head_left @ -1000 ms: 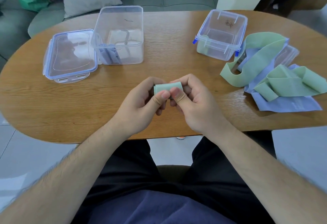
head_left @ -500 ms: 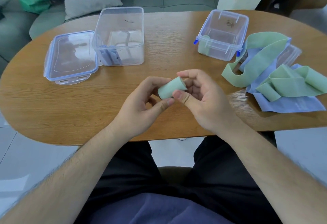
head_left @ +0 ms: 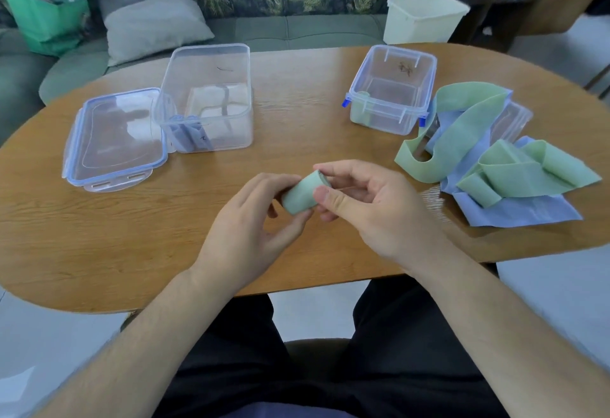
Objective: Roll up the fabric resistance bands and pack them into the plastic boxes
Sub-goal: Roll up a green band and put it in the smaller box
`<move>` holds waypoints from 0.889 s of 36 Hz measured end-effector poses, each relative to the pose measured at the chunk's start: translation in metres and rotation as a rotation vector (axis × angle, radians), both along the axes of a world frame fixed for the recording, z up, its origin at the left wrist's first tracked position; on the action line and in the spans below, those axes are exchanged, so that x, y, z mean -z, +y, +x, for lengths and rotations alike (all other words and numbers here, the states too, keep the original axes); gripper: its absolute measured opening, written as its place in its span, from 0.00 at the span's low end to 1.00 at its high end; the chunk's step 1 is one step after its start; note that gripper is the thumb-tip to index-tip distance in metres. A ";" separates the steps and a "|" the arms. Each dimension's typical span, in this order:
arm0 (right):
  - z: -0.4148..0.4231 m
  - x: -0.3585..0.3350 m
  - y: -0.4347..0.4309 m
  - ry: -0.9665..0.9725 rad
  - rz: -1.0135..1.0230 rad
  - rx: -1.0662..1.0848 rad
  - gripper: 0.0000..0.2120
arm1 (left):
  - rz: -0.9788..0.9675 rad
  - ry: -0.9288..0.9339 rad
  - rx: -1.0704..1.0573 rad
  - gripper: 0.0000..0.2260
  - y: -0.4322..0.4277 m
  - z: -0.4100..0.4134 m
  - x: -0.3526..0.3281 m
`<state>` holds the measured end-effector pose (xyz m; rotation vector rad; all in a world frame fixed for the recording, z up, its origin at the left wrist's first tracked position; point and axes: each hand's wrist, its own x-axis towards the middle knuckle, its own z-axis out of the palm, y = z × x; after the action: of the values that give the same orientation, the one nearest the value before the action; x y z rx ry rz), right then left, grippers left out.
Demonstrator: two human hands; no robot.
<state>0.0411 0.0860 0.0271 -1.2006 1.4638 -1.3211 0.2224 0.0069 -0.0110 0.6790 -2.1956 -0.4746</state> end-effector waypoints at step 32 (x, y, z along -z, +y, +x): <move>-0.183 -0.035 -0.185 0.762 0.516 0.070 0.12 | -0.172 -0.135 -0.170 0.26 -0.119 -0.190 0.049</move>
<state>-0.1416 -0.0990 0.0619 -1.3562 2.2170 -0.4435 0.0329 -0.1118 -0.0602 0.8157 -2.2484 -0.1545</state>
